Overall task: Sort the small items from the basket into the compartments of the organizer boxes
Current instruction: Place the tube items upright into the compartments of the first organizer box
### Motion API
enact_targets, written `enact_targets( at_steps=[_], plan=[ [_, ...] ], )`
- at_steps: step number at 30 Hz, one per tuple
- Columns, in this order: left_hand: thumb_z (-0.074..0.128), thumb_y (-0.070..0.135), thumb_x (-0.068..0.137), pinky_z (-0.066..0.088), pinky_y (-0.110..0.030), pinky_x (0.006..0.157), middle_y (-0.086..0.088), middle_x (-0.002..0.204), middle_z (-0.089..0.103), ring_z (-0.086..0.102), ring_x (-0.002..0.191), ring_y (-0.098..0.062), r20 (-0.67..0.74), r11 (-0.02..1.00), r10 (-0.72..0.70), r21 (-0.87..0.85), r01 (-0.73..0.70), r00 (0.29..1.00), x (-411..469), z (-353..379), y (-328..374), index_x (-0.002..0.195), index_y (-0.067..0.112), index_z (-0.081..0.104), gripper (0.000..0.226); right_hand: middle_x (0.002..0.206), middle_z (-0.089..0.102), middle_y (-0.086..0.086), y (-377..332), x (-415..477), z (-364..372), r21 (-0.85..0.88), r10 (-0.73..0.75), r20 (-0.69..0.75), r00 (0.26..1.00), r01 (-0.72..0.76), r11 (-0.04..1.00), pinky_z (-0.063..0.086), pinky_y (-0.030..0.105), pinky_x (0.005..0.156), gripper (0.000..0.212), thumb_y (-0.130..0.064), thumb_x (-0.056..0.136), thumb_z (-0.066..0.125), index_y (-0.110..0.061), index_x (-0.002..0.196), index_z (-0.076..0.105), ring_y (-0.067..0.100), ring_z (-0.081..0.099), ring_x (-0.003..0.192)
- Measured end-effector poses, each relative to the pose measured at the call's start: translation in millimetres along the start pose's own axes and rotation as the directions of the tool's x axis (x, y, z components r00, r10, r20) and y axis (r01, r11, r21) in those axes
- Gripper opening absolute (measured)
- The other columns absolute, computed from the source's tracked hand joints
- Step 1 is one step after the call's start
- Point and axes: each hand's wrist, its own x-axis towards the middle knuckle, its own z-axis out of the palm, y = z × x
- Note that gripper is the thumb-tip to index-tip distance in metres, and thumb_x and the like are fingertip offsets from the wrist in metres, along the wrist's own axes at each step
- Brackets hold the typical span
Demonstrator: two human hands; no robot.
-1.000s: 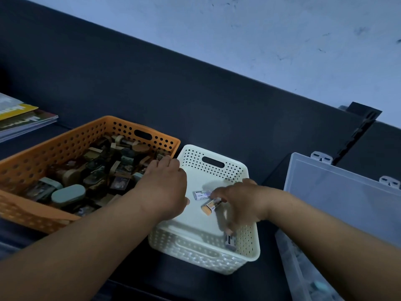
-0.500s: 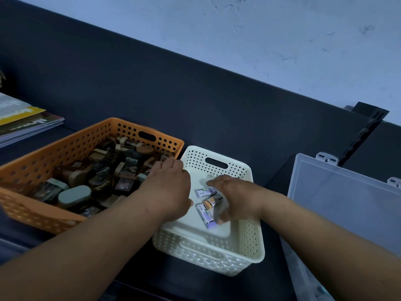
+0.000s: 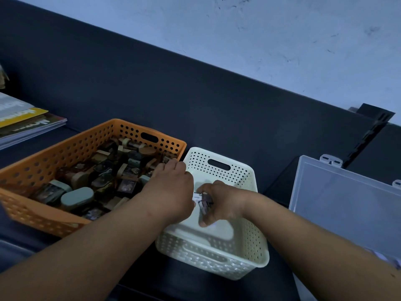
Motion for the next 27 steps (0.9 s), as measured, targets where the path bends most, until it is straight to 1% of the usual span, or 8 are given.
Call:
enact_targets(
  at_steps=[4, 8, 13, 16, 18, 21, 24, 27],
  plan=[
    [0.050, 0.044, 0.091, 0.017, -0.041, 0.111, -0.008, 0.145, 0.030, 0.020, 0.137, -0.026, 0.002, 1.000, -0.001, 0.005, 0.001, 1.000, 0, 0, 1, 0.130, 0.013, 0.045, 0.050, 0.108, 0.060, 0.005, 0, 0, -3, 0.142, 0.020, 0.055, 0.998, -0.028, 0.989, 0.059, 0.041, 0.079, 0.075, -0.021, 0.070, 0.082, -0.022, 0.133, 0.040, 0.027, 0.067, 0.083],
    [0.050, 0.046, 0.091, 0.018, -0.041, 0.111, -0.008, 0.146, 0.030, 0.019, 0.138, -0.026, 0.003, 1.000, 0.001, 0.009, -0.001, 1.000, 1, 0, 1, 0.131, 0.013, 0.044, 0.052, 0.097, 0.063, 0.007, 1, -3, 1, 0.262, 0.038, 0.093, 0.995, -0.062, 0.963, 0.048, 0.034, 0.060, 0.059, -0.013, 0.076, 0.073, -0.028, 0.122, 0.041, 0.022, 0.054, 0.066],
    [0.050, 0.045, 0.091, 0.018, -0.041, 0.111, -0.008, 0.145, 0.030, 0.020, 0.137, -0.026, 0.001, 1.000, 0.000, 0.004, 0.000, 1.000, 0, -1, 1, 0.130, 0.013, 0.046, 0.051, 0.096, 0.069, 0.014, -1, -5, 3, 0.274, 0.027, 0.084, 0.996, -0.049, 0.961, 0.047, 0.032, 0.061, 0.037, -0.021, 0.082, 0.064, -0.020, 0.114, 0.045, 0.022, 0.054, 0.069],
    [0.049, 0.045, 0.091, 0.018, -0.041, 0.111, -0.008, 0.145, 0.031, 0.020, 0.137, -0.026, 0.001, 1.000, 0.002, 0.010, -0.002, 1.000, 0, 0, 1, 0.129, 0.013, 0.046, 0.050, 0.095, 0.069, 0.012, 0, -7, 2, 0.295, 0.008, 0.052, 0.999, -0.023, 0.955, 0.048, 0.033, 0.062, 0.025, -0.018, 0.085, 0.059, -0.019, 0.108, 0.049, 0.022, 0.056, 0.073],
    [0.048, 0.045, 0.092, 0.018, -0.041, 0.112, -0.008, 0.145, 0.031, 0.020, 0.137, -0.026, -0.004, 1.000, 0.001, 0.014, -0.001, 1.000, 0, 0, 1, 0.129, 0.013, 0.046, 0.049, 0.092, 0.068, 0.009, 2, -7, 5, 0.264, -0.022, 0.018, 1.000, 0.017, 0.964, 0.049, 0.032, 0.061, 0.018, -0.019, 0.084, 0.063, -0.022, 0.096, 0.051, 0.019, 0.056, 0.071],
    [0.047, 0.045, 0.092, 0.017, -0.041, 0.112, -0.008, 0.146, 0.030, 0.018, 0.138, -0.027, -0.002, 1.000, 0.000, 0.008, 0.001, 1.000, -1, -1, 1, 0.129, 0.014, 0.045, 0.048, 0.084, 0.062, 0.003, 5, -7, 9, 0.255, -0.044, -0.026, 0.999, 0.049, 0.966, 0.052, 0.032, 0.061, 0.021, -0.023, 0.083, 0.071, -0.024, 0.085, 0.051, 0.018, 0.056, 0.068],
    [0.049, 0.045, 0.092, 0.014, -0.042, 0.113, -0.008, 0.147, 0.028, 0.015, 0.141, -0.027, -0.011, 1.000, -0.007, -0.021, 0.007, 1.000, 0, -1, -1, 0.129, 0.016, 0.044, 0.048, 0.088, 0.064, 0.005, 10, -11, 4, 0.348, -0.048, -0.095, 0.994, 0.079, 0.934, 0.053, 0.034, 0.063, 0.017, -0.021, 0.083, 0.072, -0.019, 0.091, 0.058, 0.017, 0.058, 0.070],
    [0.047, 0.047, 0.092, 0.006, -0.043, 0.115, -0.006, 0.155, 0.018, 0.001, 0.146, -0.026, -0.018, 0.998, 0.012, -0.057, -0.013, 1.000, 2, -5, -2, 0.140, 0.021, 0.035, 0.056, 0.080, 0.064, 0.002, 15, -26, -9, 0.511, -0.040, -0.178, 0.983, 0.127, 0.850, 0.051, 0.030, 0.063, 0.016, -0.019, 0.082, 0.072, -0.017, 0.091, 0.060, 0.014, 0.058, 0.069]
  ],
)
